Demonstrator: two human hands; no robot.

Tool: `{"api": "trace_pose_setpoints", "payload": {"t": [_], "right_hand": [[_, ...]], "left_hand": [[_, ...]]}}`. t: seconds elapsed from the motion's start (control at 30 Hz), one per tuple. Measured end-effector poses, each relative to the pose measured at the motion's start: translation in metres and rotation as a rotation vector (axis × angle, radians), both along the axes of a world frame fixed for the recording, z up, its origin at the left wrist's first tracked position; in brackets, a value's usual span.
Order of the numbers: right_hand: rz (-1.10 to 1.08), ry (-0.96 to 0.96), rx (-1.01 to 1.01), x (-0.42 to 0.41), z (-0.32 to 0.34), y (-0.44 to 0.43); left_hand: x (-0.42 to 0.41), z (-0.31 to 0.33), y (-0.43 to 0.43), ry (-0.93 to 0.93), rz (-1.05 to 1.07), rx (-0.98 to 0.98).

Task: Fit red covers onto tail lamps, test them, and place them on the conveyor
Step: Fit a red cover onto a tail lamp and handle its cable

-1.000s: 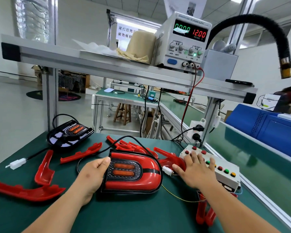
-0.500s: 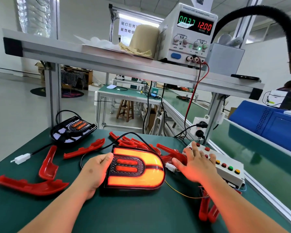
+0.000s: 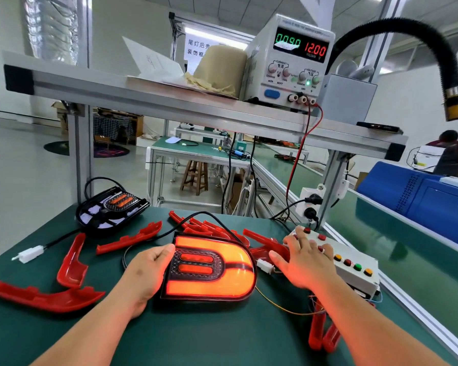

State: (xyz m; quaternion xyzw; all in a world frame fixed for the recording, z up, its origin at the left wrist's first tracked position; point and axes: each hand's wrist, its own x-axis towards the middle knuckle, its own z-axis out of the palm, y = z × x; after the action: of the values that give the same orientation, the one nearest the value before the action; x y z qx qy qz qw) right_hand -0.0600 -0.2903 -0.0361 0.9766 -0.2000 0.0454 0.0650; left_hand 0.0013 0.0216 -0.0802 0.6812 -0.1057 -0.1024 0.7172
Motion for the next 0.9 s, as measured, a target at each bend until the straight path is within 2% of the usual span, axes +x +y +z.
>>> {"api": "trace_pose_setpoints", "payload": {"t": [0.2,0.33,0.5,0.9], "right_hand": [[0.058,-0.109,0.051,0.003,-0.005,0.023],[0.109,-0.057,0.075,0.000,-0.015,0.036],[0.134,-0.090,0.134,-0.001,-0.022,0.043],[0.113,-0.238,0.277,0.002,-0.026,0.043]], "left_hand": [[0.000,-0.002,-0.002,-0.044,0.047,-0.009],[0.001,-0.003,-0.003,-0.054,0.045,-0.033],[-0.001,-0.002,-0.001,-0.035,0.038,-0.021],[-0.006,0.003,0.000,0.001,0.019,-0.015]]}}
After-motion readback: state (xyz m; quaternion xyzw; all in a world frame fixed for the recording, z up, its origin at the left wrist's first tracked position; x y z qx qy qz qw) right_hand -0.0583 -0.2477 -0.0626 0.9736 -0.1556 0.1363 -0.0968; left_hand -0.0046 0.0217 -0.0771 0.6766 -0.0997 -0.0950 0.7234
